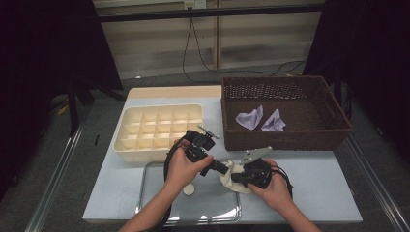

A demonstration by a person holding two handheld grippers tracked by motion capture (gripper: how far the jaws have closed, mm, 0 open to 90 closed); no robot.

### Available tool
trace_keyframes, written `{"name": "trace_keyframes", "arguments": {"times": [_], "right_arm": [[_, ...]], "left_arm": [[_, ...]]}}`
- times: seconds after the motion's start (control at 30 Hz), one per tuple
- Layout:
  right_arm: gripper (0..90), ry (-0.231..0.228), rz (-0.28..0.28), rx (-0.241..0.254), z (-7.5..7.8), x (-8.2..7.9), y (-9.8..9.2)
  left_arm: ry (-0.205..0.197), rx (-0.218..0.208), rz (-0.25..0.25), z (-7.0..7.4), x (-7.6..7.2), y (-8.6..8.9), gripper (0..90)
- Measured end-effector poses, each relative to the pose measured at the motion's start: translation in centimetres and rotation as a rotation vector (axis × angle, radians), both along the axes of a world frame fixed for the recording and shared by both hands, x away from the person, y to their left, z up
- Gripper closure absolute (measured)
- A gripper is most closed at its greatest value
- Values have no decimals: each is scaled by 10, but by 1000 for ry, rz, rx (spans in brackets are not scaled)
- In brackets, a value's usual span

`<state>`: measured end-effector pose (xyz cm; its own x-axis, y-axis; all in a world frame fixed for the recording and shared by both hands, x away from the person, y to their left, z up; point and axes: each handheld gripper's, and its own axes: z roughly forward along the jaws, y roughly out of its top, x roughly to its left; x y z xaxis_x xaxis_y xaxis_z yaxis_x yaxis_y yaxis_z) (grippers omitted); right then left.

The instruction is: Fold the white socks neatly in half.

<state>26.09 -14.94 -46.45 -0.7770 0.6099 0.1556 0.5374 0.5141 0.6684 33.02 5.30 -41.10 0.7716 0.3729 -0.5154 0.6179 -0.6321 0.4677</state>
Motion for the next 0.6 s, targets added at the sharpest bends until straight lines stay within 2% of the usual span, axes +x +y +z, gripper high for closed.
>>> {"name": "trace_keyframes", "arguments": {"times": [0.17, 0.33, 0.43, 0.57, 0.6], "right_arm": [[900, -6, 11, -11, 0, 0, 1], [900, -1, -19, -2, 5, -1, -13], [900, 17, -32, -7, 3, -3, -21], [900, 33, -19, -12, -3, -2, -20], [900, 39, -21, -15, -3, -2, -19]], "left_arm": [[-3, 14, 1, -2, 1, 0, 836], [-2, 12, -1, -4, 0, -3, 835], [2, 10, -2, -4, 0, -5, 833], [7, 12, -7, -5, -2, -12, 832], [2, 16, -25, -6, -3, -14, 832]]}}
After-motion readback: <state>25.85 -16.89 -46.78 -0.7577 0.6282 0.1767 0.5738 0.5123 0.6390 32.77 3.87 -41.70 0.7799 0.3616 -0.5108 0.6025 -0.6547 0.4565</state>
